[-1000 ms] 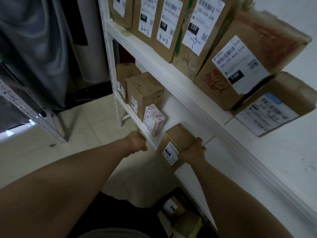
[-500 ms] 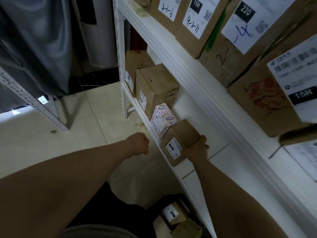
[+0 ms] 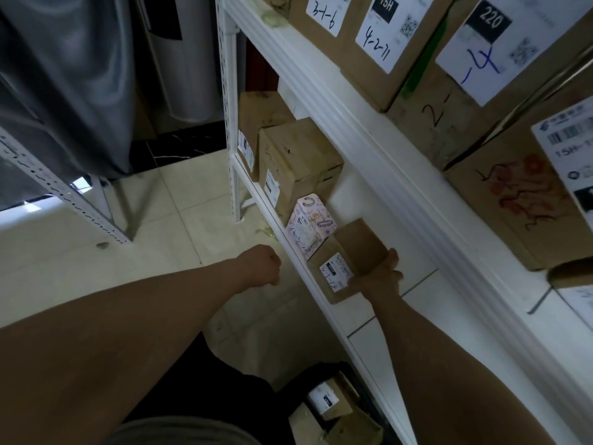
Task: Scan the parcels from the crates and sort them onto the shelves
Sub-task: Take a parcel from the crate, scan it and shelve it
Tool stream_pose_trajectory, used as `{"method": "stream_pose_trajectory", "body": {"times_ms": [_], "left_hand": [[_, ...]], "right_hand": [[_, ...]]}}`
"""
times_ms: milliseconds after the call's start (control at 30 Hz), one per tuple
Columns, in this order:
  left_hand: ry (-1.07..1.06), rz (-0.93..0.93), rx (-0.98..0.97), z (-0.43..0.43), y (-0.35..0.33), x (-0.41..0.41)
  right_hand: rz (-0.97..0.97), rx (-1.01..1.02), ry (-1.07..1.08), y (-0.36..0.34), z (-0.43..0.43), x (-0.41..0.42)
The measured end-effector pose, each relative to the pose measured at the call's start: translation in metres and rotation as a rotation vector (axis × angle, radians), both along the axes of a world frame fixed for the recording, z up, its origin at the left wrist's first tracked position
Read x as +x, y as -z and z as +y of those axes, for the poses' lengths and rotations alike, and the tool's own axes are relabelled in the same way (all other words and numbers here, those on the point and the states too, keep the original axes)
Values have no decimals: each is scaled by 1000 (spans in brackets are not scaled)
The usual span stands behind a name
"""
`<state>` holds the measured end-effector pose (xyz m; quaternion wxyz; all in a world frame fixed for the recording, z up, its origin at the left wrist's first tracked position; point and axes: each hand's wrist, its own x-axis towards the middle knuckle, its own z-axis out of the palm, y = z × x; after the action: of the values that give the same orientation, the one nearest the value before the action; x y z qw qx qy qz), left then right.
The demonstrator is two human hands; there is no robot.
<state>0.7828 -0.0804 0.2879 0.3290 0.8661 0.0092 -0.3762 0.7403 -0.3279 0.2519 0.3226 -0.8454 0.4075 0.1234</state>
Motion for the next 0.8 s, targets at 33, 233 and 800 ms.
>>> {"method": "stream_pose_trajectory", "body": {"times_ms": [33, 233, 800], "left_hand": [[5, 6, -2, 0, -2, -1], [-17, -30, -25, -5, -25, -22], [172, 25, -101, -16, -72, -164]], "right_hand": [[-2, -2, -10, -1, 1, -2], [-3, 0, 10, -26, 1, -31], [212, 97, 118, -69, -3, -274]]}}
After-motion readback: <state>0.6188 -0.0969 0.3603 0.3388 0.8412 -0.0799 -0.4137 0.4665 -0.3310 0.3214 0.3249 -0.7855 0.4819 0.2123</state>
